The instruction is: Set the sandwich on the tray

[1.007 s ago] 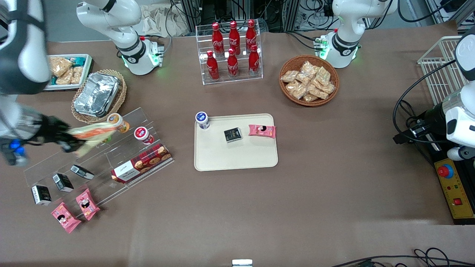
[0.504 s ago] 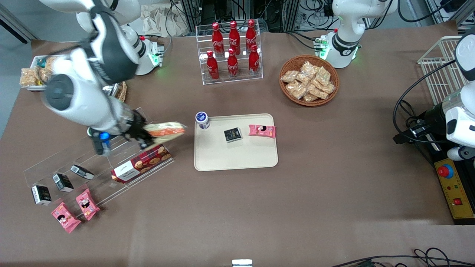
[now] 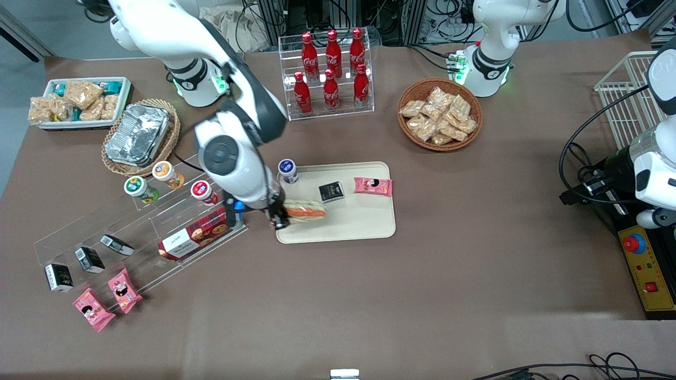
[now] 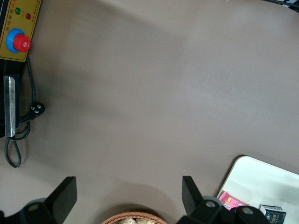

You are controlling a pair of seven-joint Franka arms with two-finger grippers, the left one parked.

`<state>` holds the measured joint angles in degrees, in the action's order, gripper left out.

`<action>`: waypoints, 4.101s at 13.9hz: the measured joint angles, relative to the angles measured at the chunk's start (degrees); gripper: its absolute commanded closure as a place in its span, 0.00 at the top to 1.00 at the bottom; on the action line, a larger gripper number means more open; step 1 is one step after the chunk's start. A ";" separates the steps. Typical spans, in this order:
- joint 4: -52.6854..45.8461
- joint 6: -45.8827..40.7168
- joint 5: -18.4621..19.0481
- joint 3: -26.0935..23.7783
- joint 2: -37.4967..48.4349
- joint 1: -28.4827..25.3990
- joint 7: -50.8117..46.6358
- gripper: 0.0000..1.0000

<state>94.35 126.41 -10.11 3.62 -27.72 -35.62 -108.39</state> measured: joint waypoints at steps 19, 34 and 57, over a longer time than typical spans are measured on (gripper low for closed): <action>-0.54 14.93 3.57 0.71 -12.61 -5.61 -6.49 1.00; -5.61 -7.93 12.48 1.38 0.73 -2.30 19.84 1.00; -0.52 -19.89 13.83 -2.99 25.48 34.12 105.41 1.00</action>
<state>93.83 106.53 3.72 0.63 -2.23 -1.50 -2.98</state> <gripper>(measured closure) 0.000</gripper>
